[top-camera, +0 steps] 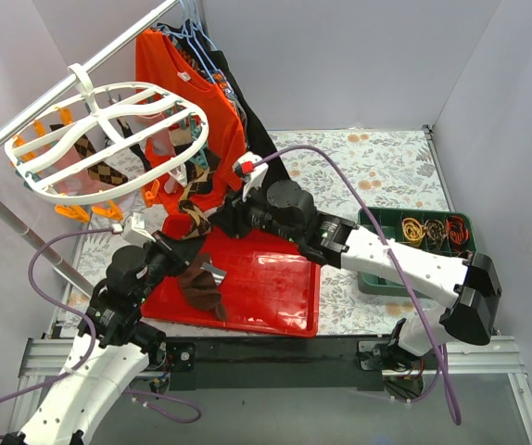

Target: Remove the socks clipped to the hanger

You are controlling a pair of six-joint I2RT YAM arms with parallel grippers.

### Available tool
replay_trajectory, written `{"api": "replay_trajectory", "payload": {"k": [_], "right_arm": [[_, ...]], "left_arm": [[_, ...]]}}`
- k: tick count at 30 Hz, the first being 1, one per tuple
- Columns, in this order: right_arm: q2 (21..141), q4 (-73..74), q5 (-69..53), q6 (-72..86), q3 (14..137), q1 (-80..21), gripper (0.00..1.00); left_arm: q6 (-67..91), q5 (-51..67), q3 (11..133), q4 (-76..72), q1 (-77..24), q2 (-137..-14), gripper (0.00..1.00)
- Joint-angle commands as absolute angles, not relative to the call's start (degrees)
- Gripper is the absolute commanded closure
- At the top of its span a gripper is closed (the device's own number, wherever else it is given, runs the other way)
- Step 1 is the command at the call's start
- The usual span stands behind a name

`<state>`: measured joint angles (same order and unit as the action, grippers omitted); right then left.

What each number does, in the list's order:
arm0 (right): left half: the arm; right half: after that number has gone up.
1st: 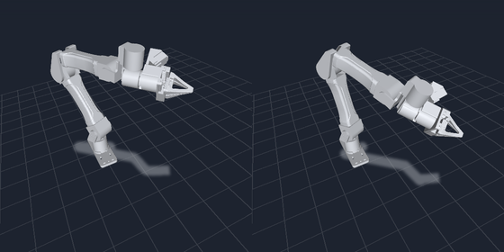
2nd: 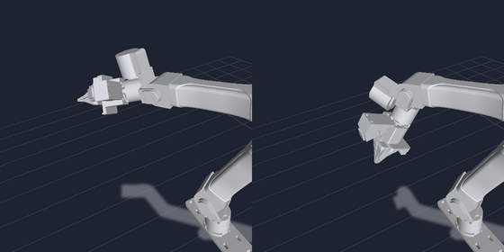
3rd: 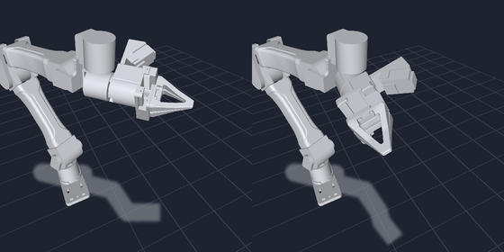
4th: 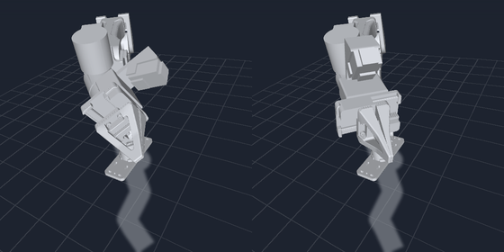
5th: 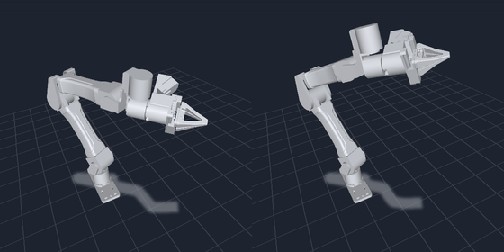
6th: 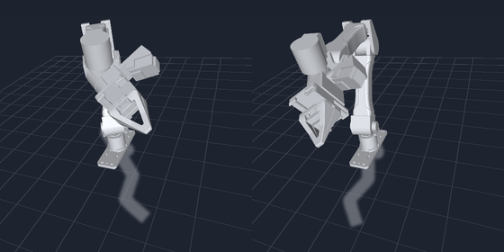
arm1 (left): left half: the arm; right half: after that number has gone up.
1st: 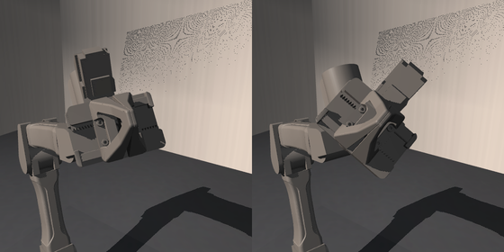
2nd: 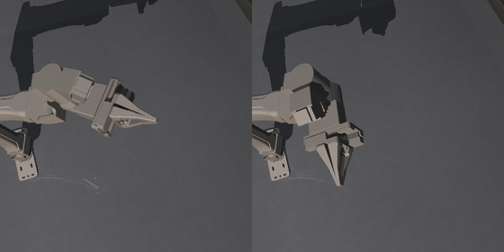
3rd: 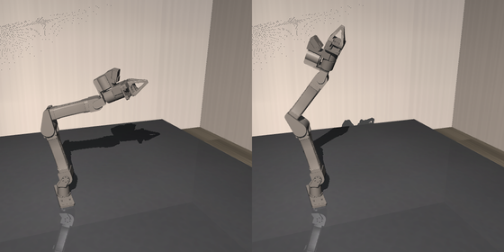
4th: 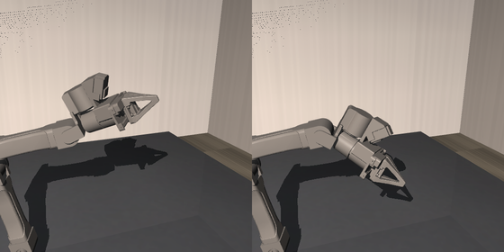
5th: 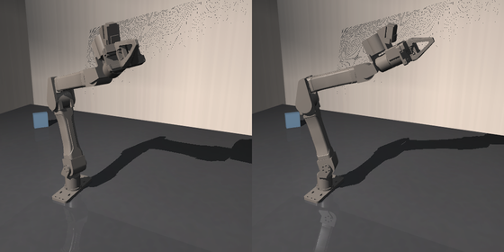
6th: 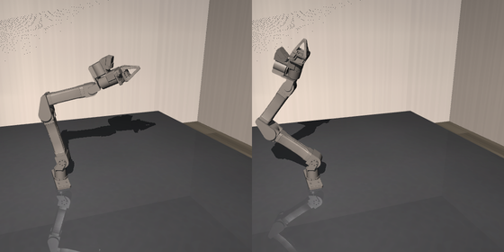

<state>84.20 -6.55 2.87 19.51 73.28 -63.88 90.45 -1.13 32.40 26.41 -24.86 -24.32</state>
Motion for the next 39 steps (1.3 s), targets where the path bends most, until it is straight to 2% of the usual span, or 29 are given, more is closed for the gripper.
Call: {"api": "replay_trajectory", "payload": {"k": [1, 6, 9, 10, 12, 22, 39], "right_arm": [[81.3, -0.09, 8.7, 20.21, 78.57, -61.18, 0.59], [81.12, 2.37, 8.0, 19.17, 83.66, -57.75, 0.56], [82.7, 2.64, 6.94, 16.8, 89.72, -56.87, 0.47], [84.1, 2.72, 6.94, 14.44, 91.48, -56.78, 0.39], [86.03, 3.69, 6.86, 12.23, 96.99, -56.69, 0.34], [97.81, 5.71, 2.21, 6.15, 111.88, -56.6, 0.33], [92.55, 2.81, 4.39, 5.19, 101.87, -60.82, 0.28]], "left_arm": [[92.37, 2.81, 34.54, 33.48, -24.96, -20.49, 1.0], [92.81, 4.57, 35.77, 37.87, -24.96, -18.98, 1.0], [92.9, 5.27, 36.91, 40.25, -24.96, -18.46, 1.0], [92.99, 5.45, 37.09, 40.6, -24.96, -18.28, 1.0], [93.08, 6.58, 37.62, 41.13, -24.96, -17.58, 1.0], [92.64, 9.75, 40.25, 43.68, -24.96, -16.35, 1.0], [92.55, 13.36, 39.64, 44.82, -24.96, -15.12, 1.0]]}}
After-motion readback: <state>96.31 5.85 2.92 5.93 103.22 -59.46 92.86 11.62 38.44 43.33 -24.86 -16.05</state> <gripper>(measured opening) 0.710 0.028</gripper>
